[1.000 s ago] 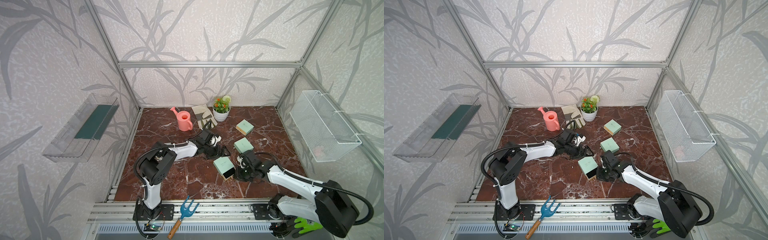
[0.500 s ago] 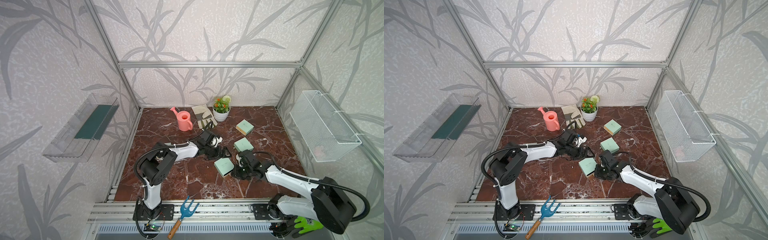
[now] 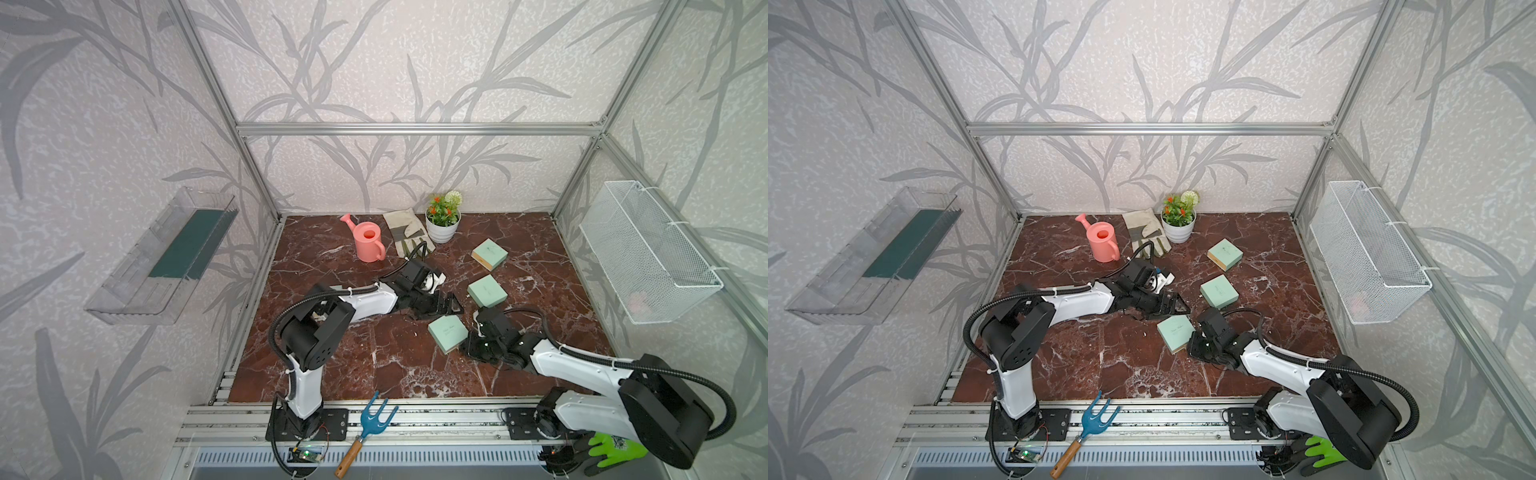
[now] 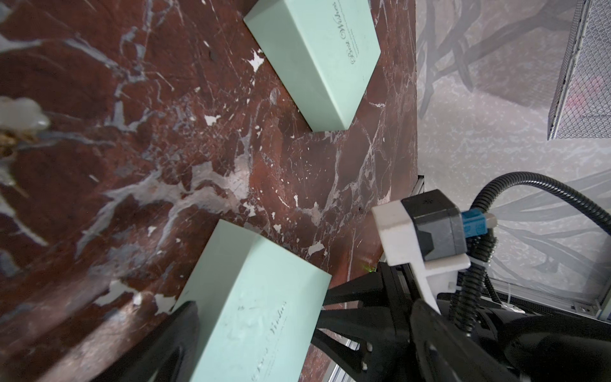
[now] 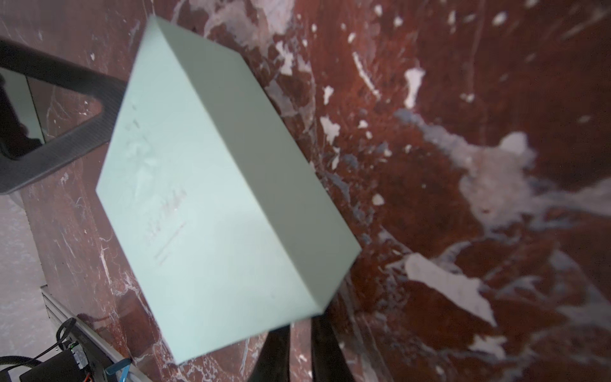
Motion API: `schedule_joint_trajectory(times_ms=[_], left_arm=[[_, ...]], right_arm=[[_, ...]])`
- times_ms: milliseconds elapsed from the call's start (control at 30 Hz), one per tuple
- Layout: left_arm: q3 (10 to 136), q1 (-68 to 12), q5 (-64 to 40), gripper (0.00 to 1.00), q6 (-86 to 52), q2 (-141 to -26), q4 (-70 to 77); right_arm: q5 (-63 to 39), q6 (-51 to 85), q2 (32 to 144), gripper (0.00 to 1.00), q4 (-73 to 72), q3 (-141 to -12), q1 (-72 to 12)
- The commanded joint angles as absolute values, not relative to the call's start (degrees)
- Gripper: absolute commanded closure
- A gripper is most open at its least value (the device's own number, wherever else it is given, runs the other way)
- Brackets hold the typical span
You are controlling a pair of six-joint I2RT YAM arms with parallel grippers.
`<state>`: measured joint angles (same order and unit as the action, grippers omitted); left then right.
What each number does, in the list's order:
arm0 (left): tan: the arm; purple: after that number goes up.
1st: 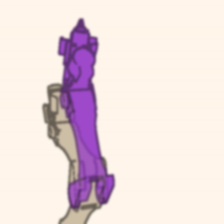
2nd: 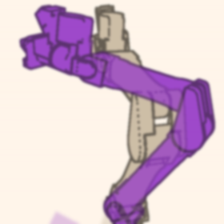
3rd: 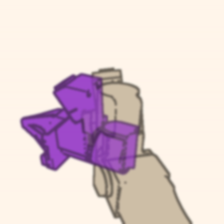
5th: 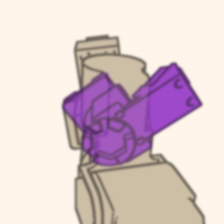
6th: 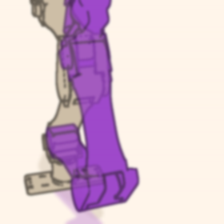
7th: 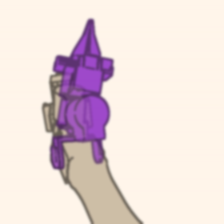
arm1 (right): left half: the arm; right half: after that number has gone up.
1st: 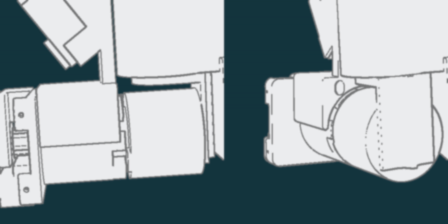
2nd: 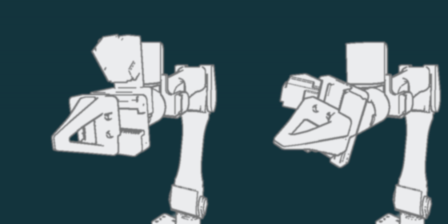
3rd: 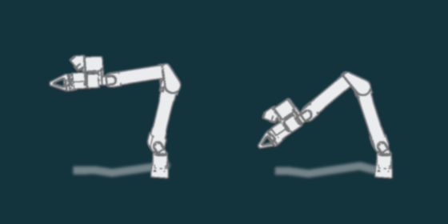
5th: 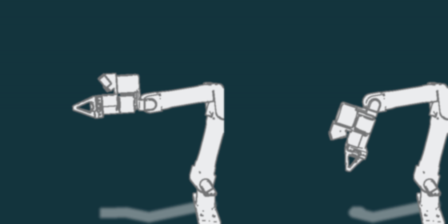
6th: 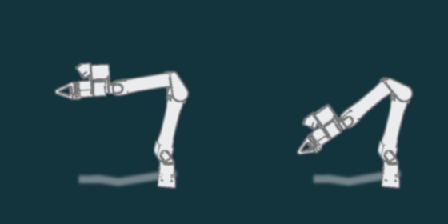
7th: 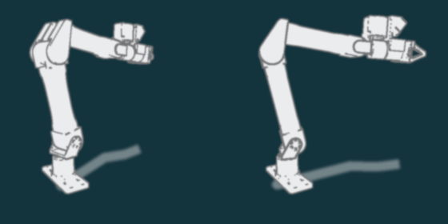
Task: Take out the earrings from the drawer-style jewelry box
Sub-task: Close the drawer of the jewelry box.
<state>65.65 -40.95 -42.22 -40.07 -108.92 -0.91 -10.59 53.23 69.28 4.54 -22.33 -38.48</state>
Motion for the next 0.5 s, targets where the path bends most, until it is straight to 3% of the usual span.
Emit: schedule_joint_trajectory(times_ms=[0, 333, 400, 467], left_arm=[[66.8, -41.2, -41.4, 0.01, -39.2, -107.4, -2.1], [60.2, -38.3, -32.9, 0.01, -42.0, -93.9, -2.3], [56.6, -37.2, -31.7, 0.01, -42.9, -90.0, -2.1], [53.3, -36.7, -30.3, 0.01, -42.7, -86.2, -3.6]], right_arm=[[-8.3, 53.9, 66.7, 0.84, 6.0, -22.2, -38.8], [-3.1, 49.3, 57.4, 0.78, 29.0, -27.5, -38.5], [-1.4, 47.0, 54.1, 0.61, 33.1, -28.9, -38.2], [-1.9, 44.3, 51.7, 0.32, 34.0, -30.5, -37.0]])
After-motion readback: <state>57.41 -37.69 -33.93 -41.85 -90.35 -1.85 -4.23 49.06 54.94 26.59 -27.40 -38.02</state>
